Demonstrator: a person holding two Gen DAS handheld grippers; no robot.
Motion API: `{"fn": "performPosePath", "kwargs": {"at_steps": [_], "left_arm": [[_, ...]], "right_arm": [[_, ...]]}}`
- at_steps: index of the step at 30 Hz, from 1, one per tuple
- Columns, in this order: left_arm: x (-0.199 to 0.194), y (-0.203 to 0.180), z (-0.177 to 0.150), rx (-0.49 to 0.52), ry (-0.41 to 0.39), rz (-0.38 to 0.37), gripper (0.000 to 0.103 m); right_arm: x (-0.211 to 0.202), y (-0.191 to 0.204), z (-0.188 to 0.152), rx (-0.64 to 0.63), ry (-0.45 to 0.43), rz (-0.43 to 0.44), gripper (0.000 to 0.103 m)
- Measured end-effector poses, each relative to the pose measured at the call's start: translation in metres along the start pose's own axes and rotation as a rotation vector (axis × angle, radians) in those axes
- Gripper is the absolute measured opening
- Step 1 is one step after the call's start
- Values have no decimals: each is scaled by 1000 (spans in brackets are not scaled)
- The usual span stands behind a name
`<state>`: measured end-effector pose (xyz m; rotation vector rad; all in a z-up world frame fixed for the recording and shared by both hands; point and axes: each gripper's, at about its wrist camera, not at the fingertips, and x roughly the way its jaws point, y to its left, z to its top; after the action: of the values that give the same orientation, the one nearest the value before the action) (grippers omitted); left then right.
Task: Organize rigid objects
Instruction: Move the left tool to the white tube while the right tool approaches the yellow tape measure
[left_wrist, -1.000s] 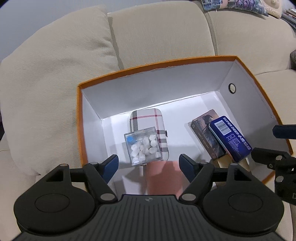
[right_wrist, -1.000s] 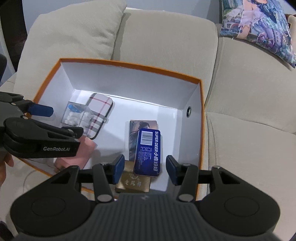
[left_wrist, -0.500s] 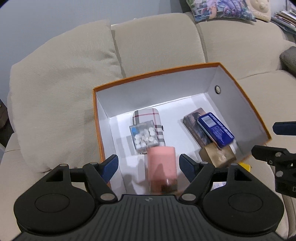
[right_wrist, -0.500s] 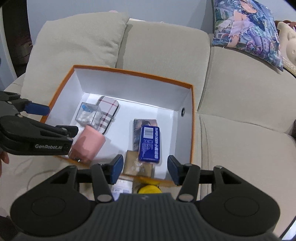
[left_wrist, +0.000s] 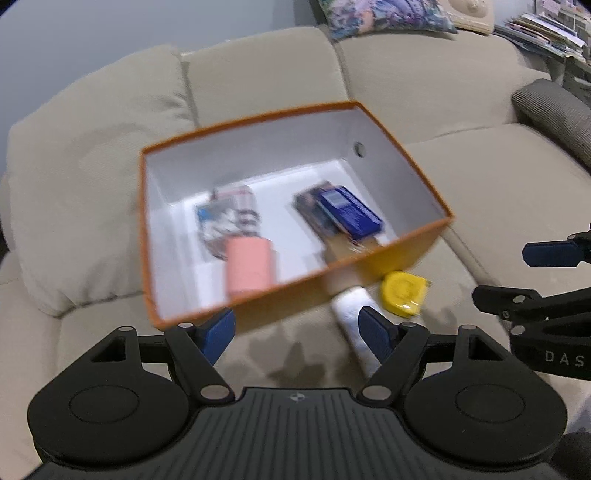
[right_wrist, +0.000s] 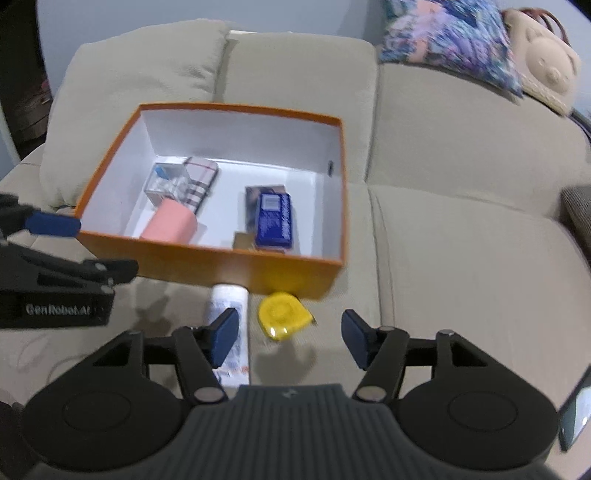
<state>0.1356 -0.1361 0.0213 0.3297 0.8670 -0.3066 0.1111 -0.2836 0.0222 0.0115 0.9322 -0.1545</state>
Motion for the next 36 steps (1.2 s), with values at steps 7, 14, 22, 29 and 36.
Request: {"fn": "performPosePath", "kwargs": {"at_steps": [7,14,22,29,36], "left_arm": [[34,-40,-21,-50,78,-52,89],[77,-55,-35,-77,139,-54,89],[106,-53,-33,-151,148,-55,89],[123,-51,-34,-173,156,-48,89],[126,-43,-37,-181,131,-8,92]], "right_arm": [[-7,-21,-24,5,8,-40,68],[-3,-49,-36,62,23,-36,68],[13,-52,-41,88,39,-5,69],[29,-48,-45,94,62,17,69],[48,-46,-44,98,72,16,70]]}}
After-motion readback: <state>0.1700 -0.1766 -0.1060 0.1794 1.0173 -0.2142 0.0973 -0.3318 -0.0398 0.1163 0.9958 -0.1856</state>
